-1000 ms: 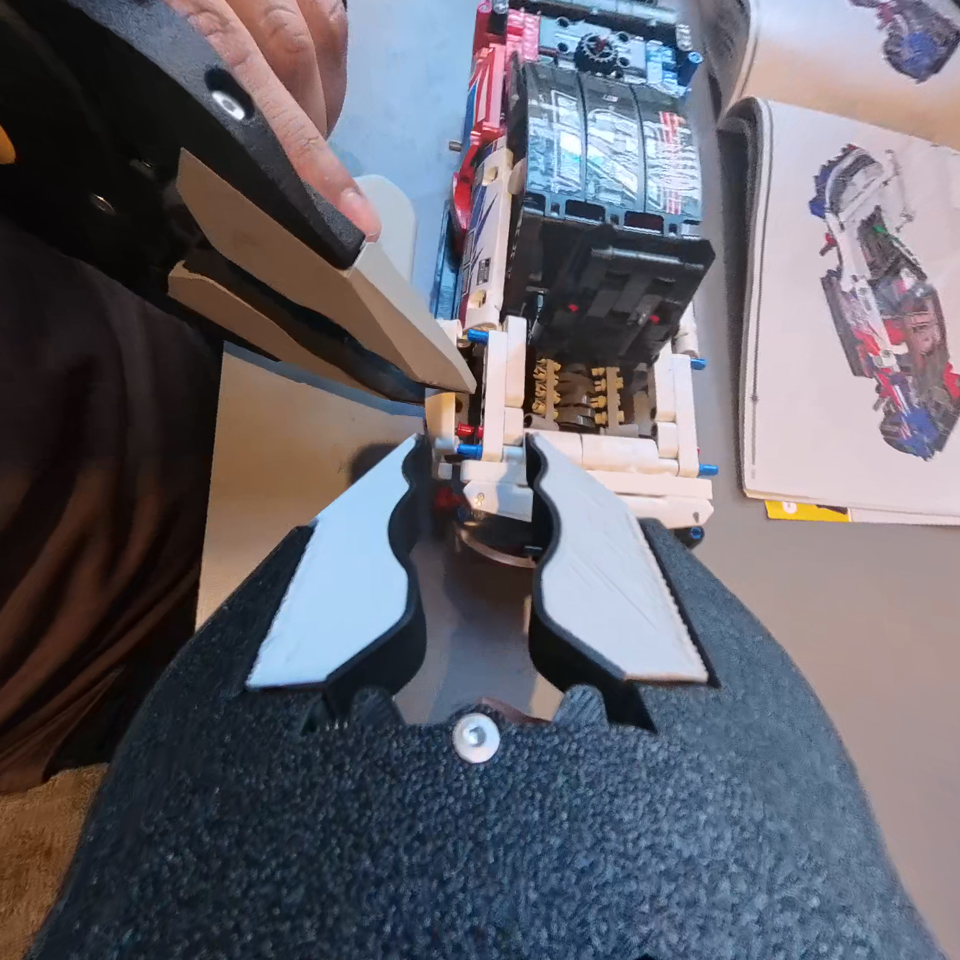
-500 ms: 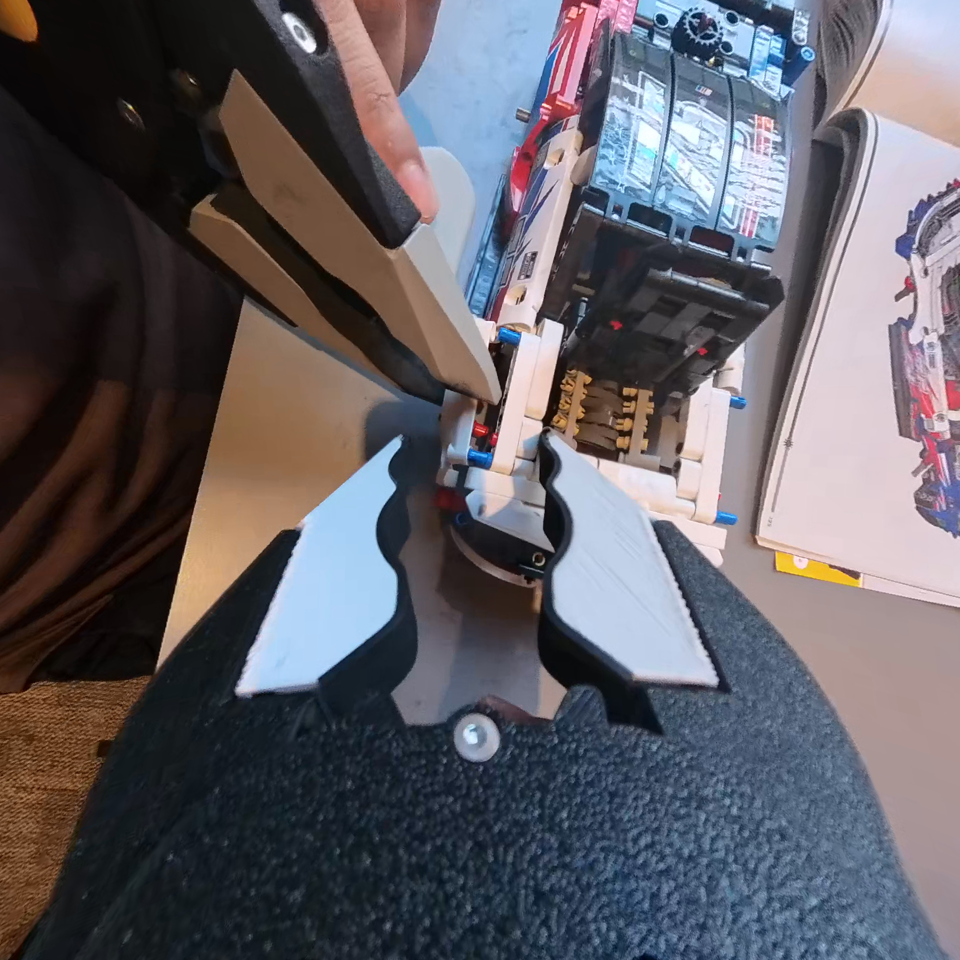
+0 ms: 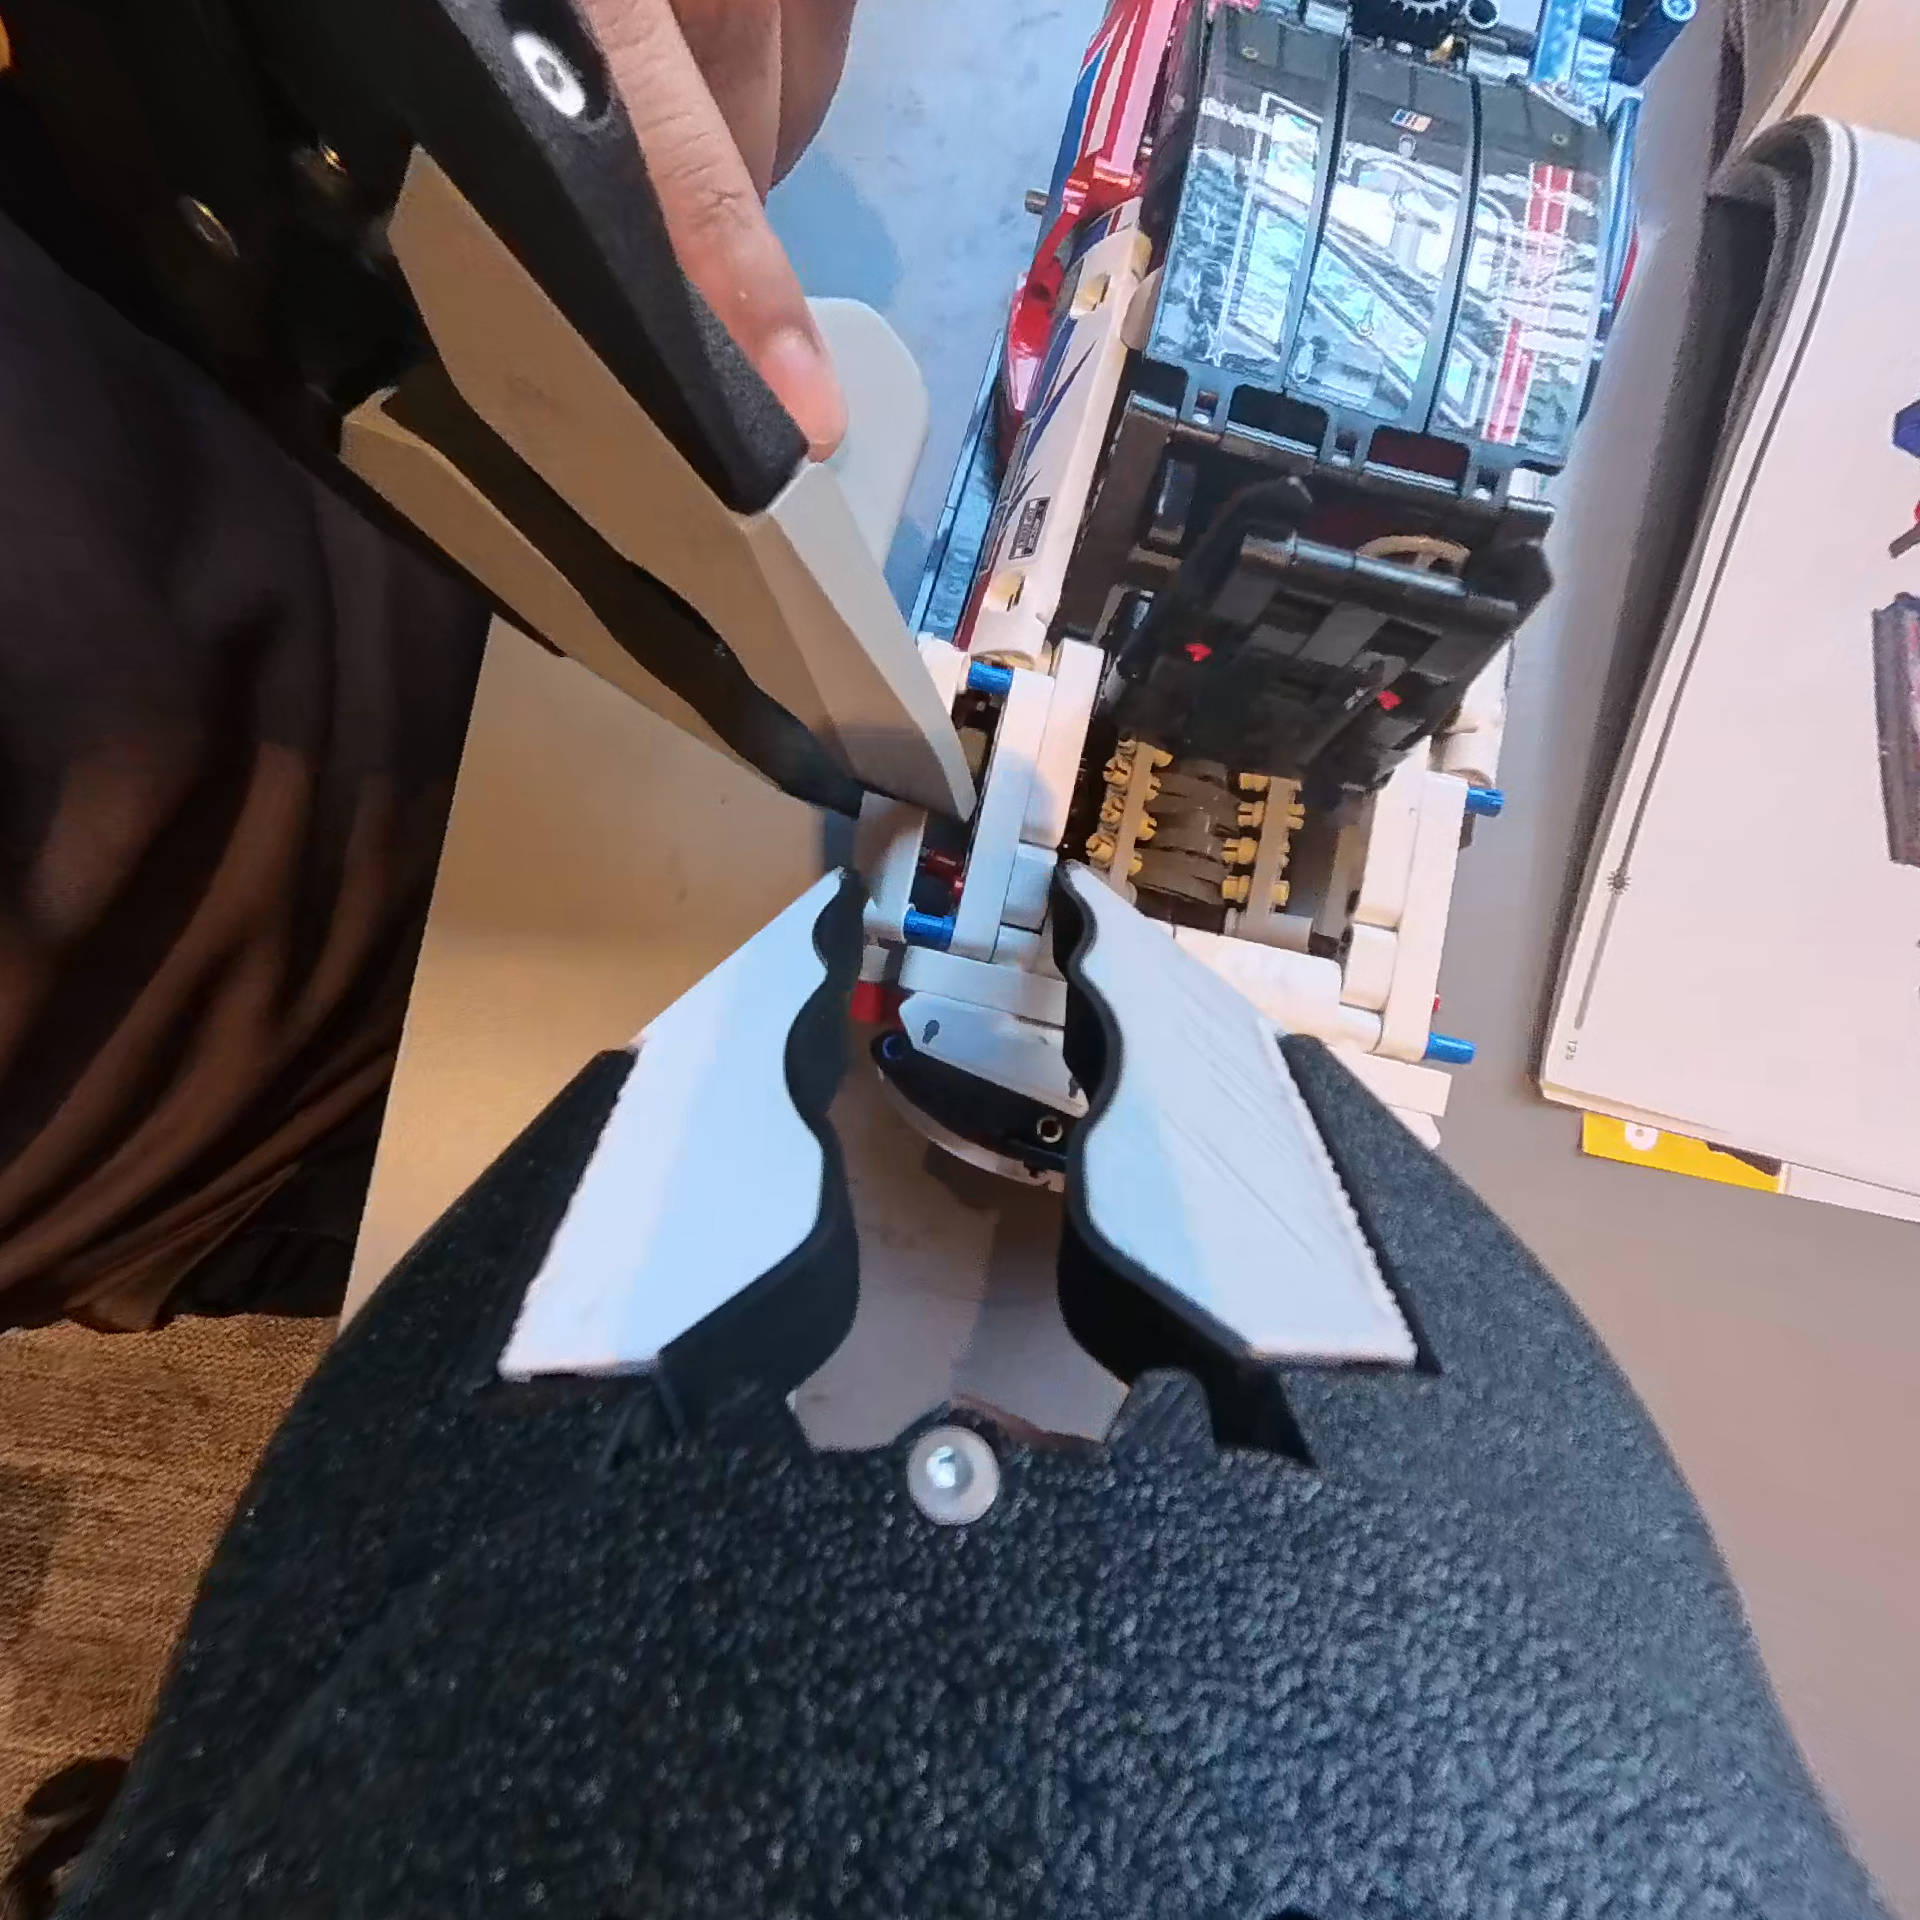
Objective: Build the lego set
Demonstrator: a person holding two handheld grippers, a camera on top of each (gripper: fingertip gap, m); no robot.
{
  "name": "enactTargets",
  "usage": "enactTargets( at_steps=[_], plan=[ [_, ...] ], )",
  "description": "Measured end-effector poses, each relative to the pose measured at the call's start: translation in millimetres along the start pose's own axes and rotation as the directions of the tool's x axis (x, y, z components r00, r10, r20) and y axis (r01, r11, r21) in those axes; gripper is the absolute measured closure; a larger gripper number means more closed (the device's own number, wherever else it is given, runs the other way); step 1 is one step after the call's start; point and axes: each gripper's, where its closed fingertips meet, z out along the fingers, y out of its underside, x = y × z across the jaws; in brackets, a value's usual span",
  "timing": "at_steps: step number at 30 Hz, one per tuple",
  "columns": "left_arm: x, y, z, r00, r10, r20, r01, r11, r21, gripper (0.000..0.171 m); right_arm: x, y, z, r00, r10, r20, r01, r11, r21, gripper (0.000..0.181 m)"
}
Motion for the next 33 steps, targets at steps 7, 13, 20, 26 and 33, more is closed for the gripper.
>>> enactTargets(
  at_steps=[7,13,20,26,33],
  plan=[
    [-0.8,-2.7,1.7,0.999,-0.044,-0.012,0.045,0.999,0.006,0.156,0.5,0.9,0.6,1.0,0.01,0.024,-0.011,0.999,0.045,0.145],
    [-3.1,-6.0,4.1,0.999,-0.046,0.007,0.046,0.999,0.007,0.156,0.1,2.6,-1.6,0.999,-0.037,0.002,0.037,0.998,0.046,0.14],
    [-5.0,-7.7,5.5,0.998,-0.056,0.015,0.056,0.998,0.007,0.156,4.9,3.7,-13.0,0.996,-0.087,-0.01,0.087,0.996,-0.006,0.153],
    [-5.2,-8.5,5.5,0.998,-0.062,0.017,0.062,0.998,0.006,0.156,9.8,0.1,-11.6,0.994,-0.112,0.006,0.112,0.992,-0.05,0.142],
    [-4.4,-8.8,6.3,0.998,-0.064,0.016,0.064,0.998,0.0,0.156,7.5,7.6,-4.3,0.989,-0.12,0.09,0.132,0.981,-0.142,0.139]
  ],
)
